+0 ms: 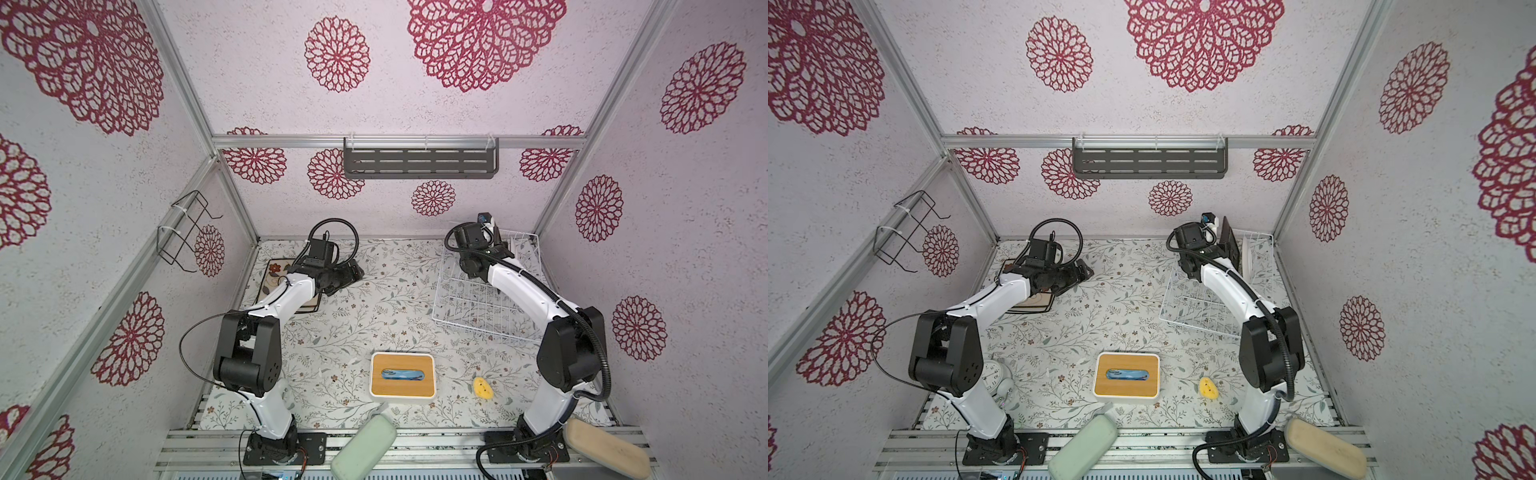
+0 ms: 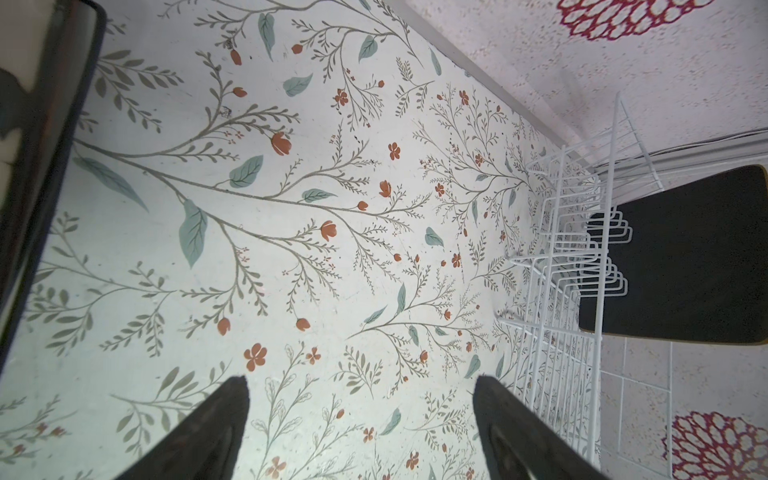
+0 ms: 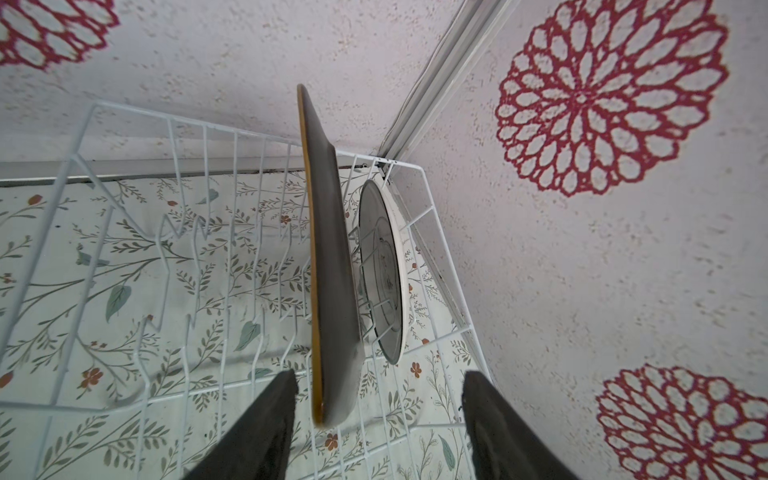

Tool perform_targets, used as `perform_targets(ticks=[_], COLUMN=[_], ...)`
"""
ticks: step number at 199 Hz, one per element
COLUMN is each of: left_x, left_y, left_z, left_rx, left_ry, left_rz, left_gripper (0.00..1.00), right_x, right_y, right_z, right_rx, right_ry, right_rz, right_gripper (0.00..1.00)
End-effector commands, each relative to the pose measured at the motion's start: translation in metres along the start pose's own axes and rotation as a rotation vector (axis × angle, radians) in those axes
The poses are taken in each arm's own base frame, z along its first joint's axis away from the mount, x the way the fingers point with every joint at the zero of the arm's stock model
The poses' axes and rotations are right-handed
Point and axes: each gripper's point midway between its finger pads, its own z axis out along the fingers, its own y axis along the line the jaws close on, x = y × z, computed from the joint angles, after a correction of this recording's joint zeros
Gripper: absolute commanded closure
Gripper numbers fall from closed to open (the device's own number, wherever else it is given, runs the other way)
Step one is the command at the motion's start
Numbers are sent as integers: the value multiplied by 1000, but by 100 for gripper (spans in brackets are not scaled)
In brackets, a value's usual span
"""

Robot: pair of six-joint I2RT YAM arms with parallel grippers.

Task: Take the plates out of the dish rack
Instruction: 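Close the right gripper on the top edge of the dark square plate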

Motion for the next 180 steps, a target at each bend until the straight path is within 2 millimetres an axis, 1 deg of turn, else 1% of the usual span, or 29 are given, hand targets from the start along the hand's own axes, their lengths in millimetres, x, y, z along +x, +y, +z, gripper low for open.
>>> perform_targets(ticks=[1, 15, 37, 61, 91, 104, 119, 145, 180], left_x=[0, 0, -1, -2, -7, -9, -11, -11, -11], left_y=[-6, -5, -7, -10, -16, -18, -20, -23, -25], left_z=[-7, -9, -11, -15, -23, -26, -28, -29, -30], left_rx=[3, -2, 2, 0, 2, 3, 7, 11, 10], left_ry=[-11, -12, -16, -8, -22, -28, -33, -36, -37], left_rz=[27, 29, 30, 32, 44, 47, 50, 50, 56], left_gripper=[11, 11, 11, 11, 11, 11, 11, 11, 11], right_x=[-14, -12, -4, 2, 7, 8, 10, 14, 21], right_y=[-3, 0, 4, 4, 6, 5, 6, 7, 10], right_z=[4, 8, 13, 18, 24, 28, 33, 40, 44], right_rx=[-13, -26, -18, 7, 2, 10, 12, 30, 34], right_ry=[-19, -10, 3, 8, 11, 11, 17, 19, 28], right_rz=[29, 29, 17, 15, 31, 33, 37, 37, 33], right_gripper=[38, 42, 44, 47, 50, 53, 55, 56, 61])
